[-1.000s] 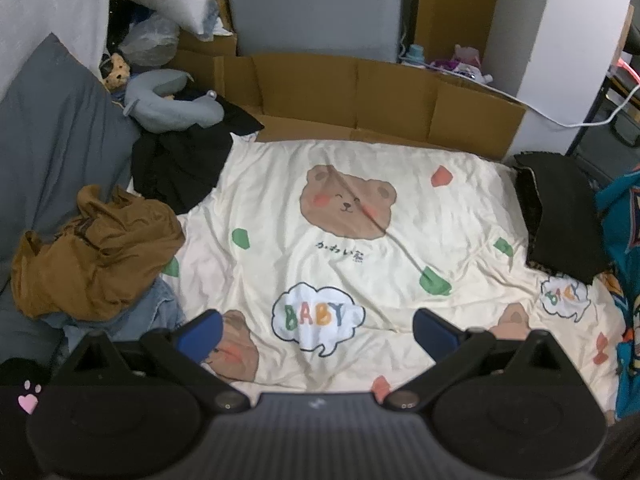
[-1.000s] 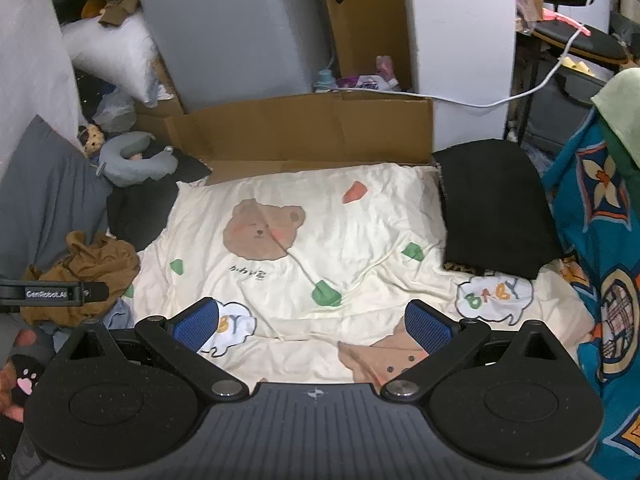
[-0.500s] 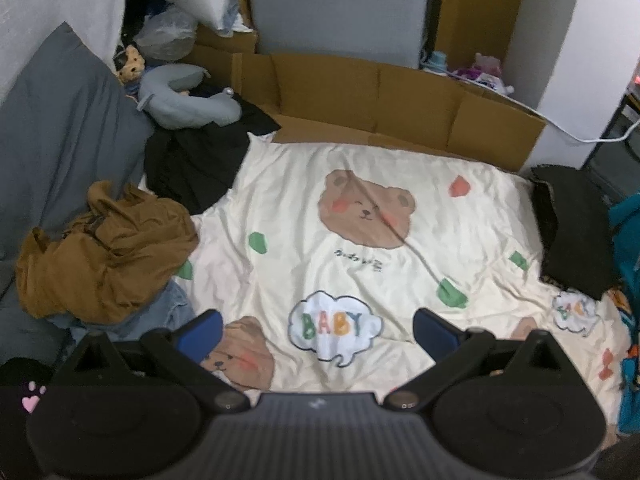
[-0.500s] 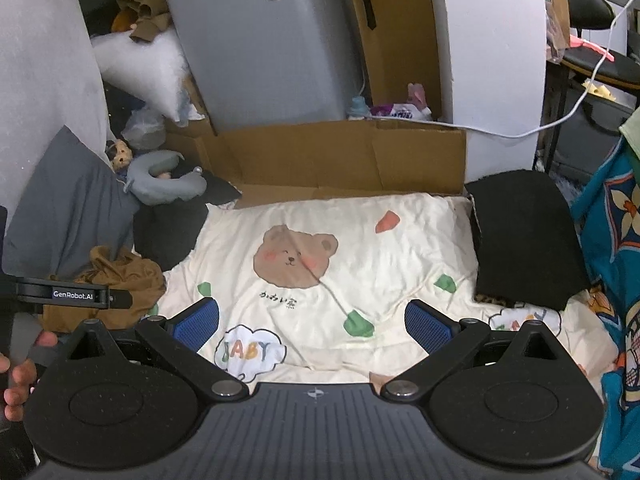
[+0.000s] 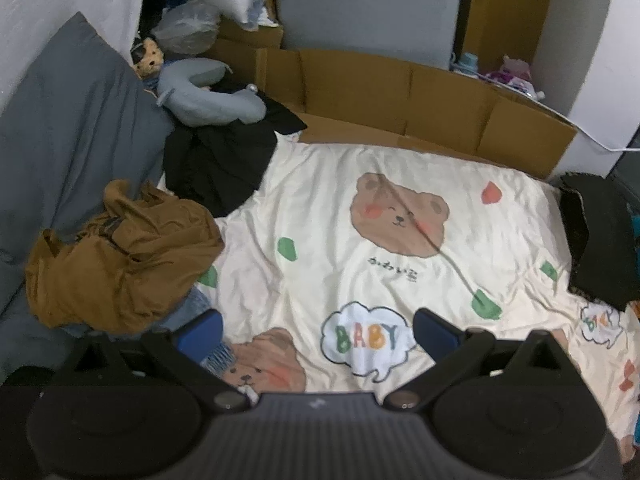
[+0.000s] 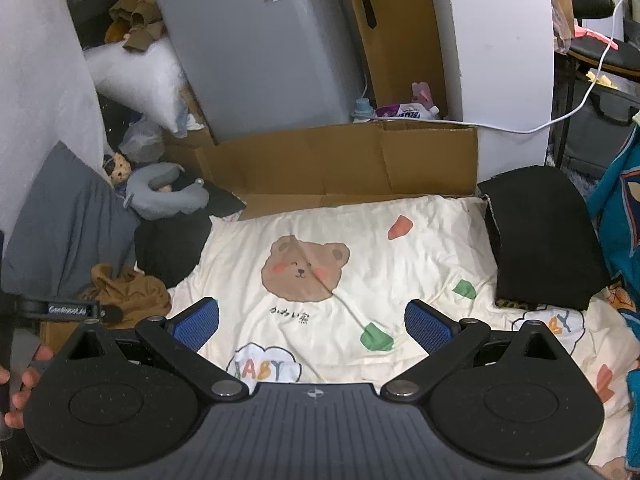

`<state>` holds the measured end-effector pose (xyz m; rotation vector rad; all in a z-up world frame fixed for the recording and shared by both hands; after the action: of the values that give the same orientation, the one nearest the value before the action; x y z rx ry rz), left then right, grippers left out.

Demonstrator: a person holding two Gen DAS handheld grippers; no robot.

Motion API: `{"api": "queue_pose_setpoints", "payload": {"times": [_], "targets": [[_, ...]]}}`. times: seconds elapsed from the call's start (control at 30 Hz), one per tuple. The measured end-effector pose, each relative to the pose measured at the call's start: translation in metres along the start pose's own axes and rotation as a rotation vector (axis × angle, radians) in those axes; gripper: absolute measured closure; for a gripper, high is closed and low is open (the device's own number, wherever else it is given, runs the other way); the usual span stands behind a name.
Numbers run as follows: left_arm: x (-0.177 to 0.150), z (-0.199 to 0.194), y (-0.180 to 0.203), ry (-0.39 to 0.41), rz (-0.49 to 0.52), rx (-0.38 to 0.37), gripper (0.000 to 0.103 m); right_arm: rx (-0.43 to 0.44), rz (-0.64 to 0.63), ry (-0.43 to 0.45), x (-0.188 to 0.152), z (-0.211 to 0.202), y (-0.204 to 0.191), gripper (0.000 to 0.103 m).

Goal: Fold clothes

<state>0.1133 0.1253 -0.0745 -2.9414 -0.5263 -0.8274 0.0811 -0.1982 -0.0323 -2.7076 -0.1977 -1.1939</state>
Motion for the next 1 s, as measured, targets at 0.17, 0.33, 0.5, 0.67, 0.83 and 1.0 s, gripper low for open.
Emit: {"api": "queue_pose_setpoints", "payload": {"times": [0.17, 0.33, 0.5, 0.67, 0.83, 1.0], "targets": [[0.014, 0.000, -0.028, 0.048, -0.083, -0.015, 0.001, -0.011, -0.001, 0.002, 0.002, 0.011, -0.001, 0.001], [0.026, 0.002, -0.054, 0.090, -0.137, -0.007, 0.001, 0.019, -0.003, 0.015, 0.006, 0.019, -0.002, 0.001], [0.028, 0.010, -0.079, 0.050, -0.158, 0.033, 0.001, 0.038, -0.015, 0.029, 0.016, 0.026, -0.004, 0.001], [0.031, 0.011, -0.110, 0.046, -0.188, 0.077, 0.001, 0.061, -0.034, 0.033, 0.024, 0.035, -0.010, 0.001], [0.037, 0.011, -0.140, 0.061, -0.213, 0.116, 0.001, 0.079, -0.036, 0.016, 0.027, 0.044, -0.013, 0.001], [0.039, 0.013, -0.164, 0.057, -0.253, 0.135, 0.002, 0.095, -0.038, -0.012, 0.025, 0.055, -0.014, 0.001]]}}
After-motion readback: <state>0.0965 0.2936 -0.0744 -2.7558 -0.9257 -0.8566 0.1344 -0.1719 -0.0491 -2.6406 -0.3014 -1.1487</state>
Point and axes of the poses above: each gripper's, at about its wrist camera, not at the fingertips, and z roughly the way its jaws point, y to its right, x to its top, the point moved 9 cm from there along z, roughly the way its jaws point, and after that the axes turned 14 degrees about -z, right-handed, at the moved point
